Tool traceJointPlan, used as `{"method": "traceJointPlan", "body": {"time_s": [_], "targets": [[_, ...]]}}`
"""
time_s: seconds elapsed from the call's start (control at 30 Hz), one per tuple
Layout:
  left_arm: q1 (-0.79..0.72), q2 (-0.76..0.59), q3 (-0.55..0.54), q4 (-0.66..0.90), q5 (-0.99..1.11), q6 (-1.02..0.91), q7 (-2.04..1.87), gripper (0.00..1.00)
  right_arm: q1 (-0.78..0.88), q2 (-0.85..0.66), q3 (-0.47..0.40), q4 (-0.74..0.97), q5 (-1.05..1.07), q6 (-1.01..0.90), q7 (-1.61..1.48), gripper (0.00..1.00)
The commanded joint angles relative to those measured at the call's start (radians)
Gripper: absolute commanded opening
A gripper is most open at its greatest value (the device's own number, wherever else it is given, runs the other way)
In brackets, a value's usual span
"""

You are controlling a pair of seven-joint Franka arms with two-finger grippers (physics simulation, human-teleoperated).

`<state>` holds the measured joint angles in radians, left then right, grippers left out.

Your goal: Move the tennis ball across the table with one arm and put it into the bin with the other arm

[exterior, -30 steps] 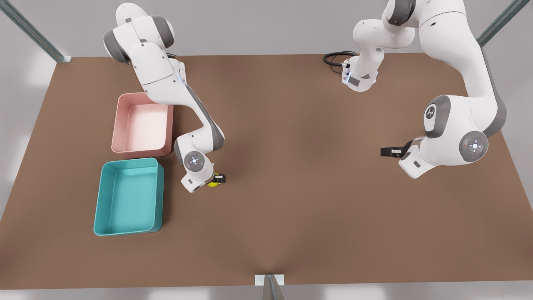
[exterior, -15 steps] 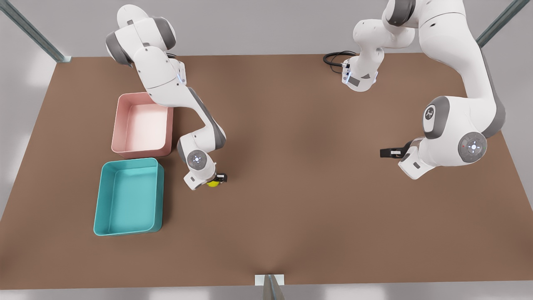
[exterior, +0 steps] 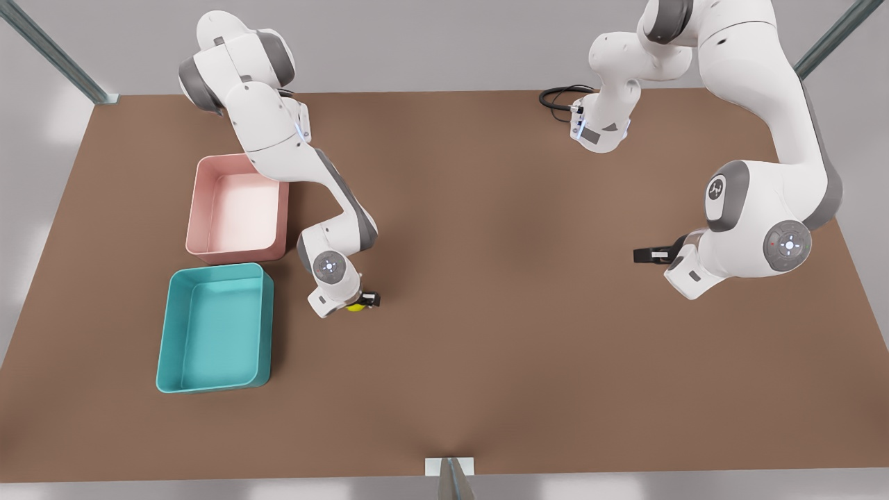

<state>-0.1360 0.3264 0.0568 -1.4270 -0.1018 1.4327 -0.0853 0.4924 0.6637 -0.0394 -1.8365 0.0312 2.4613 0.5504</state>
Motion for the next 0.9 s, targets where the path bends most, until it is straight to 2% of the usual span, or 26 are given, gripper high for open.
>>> {"method": "traceJointPlan", "body": {"time_s": [0.0, 0.1, 0.2, 0.33, 0.5, 0.67, 0.77, 0.87], "targets": [[-0.001, -0.001, 0.0, 0.0, 0.001, 0.0, -0.01, 1.0, 0.0, -0.001, 0.0, 0.002, 0.001, 0.004, 0.009, 1.0], [-0.001, -0.001, 0.0, 0.0, 0.001, 0.0, -0.01, 1.0, 0.0, 0.001, 0.001, 0.003, 0.001, 0.004, 0.009, 1.0], [-0.001, -0.004, 0.0, 0.0, 0.001, -0.003, -0.01, 1.0, 0.0, 0.002, 0.0, 0.005, 0.001, 0.004, 0.006, 0.76], [-0.001, -0.001, 0.0, 0.0, 0.001, 0.002, -0.01, 1.0, 0.002, -0.013, 0.001, 0.003, 0.001, -0.007, 0.0, 0.61], [0.001, 0.0, 0.0, 0.0, 0.001, 0.006, -0.01, 1.0, -0.006, -0.07, 0.003, 0.011, -0.001, -0.038, -0.043, 0.6], [0.001, 0.0, 0.0, 0.0, 0.001, 0.006, -0.01, 1.0, -0.083, -0.098, -0.013, 0.157, -0.014, -0.147, -0.429, 0.6], [0.001, -0.001, 0.0, 0.0, 0.001, 0.003, -0.01, 1.0, -0.094, -0.128, -0.076, 0.227, -0.07, -0.277, -0.567, 0.6], [0.001, 0.0, 0.0, 0.0, 0.001, 0.006, -0.01, 1.0, -0.219, -0.174, -0.085, 0.23, -0.07, -0.334, -0.788, 0.6]]}}
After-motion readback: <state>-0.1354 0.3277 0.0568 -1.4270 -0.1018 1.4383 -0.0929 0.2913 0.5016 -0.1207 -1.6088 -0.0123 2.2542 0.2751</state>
